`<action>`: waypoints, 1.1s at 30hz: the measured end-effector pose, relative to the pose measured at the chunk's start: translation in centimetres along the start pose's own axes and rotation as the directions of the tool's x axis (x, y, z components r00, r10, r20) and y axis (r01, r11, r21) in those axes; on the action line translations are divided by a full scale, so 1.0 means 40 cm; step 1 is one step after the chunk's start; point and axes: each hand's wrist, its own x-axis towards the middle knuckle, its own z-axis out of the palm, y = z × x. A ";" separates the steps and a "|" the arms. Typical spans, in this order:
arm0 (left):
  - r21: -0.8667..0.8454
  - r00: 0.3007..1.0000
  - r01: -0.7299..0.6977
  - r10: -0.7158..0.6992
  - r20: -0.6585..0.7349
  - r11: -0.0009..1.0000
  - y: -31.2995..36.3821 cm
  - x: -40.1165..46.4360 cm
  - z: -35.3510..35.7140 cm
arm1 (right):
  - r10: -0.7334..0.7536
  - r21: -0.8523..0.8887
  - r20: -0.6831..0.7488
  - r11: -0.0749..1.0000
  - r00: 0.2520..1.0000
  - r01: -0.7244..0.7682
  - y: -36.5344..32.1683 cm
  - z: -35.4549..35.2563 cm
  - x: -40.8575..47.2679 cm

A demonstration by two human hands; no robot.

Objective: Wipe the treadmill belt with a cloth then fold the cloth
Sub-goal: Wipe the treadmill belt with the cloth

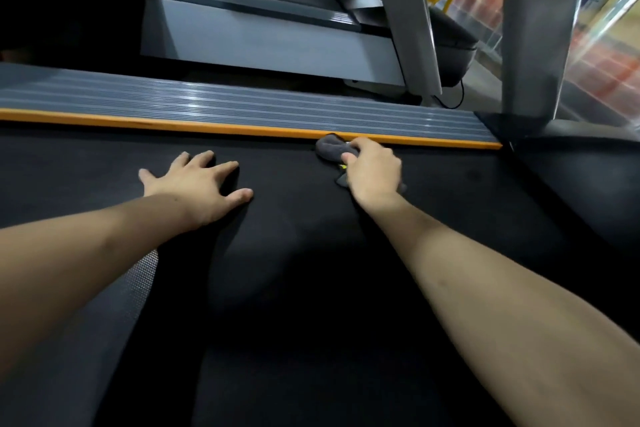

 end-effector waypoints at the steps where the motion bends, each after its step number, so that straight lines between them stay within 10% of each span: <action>1: -0.004 1.000 0.005 -0.005 0.024 1.000 -0.008 0.002 -0.002 | -0.048 0.023 0.024 0.999 0.999 0.048 -0.042 0.022 -0.011; 9: 0.002 0.994 -0.015 0.015 0.106 1.000 -0.011 0.004 0.004 | -0.304 -0.124 0.123 0.940 0.945 0.318 0.010 0.003 -0.010; 16: 0.031 1.000 -0.023 0.023 0.015 0.999 -0.004 -0.012 0.051 | 0.054 -0.156 -0.029 0.986 0.998 -0.057 0.124 -0.040 0.030; 26: 0.064 0.952 -0.183 0.193 -0.239 0.981 0.000 -0.034 0.084 | -0.387 -0.052 0.124 0.917 0.914 0.396 -0.100 0.059 -0.044; 33: 0.003 0.969 -0.146 0.144 -0.198 0.989 0.028 -0.045 0.094 | 0.032 -0.181 0.012 0.983 0.999 -0.030 0.166 -0.082 0.050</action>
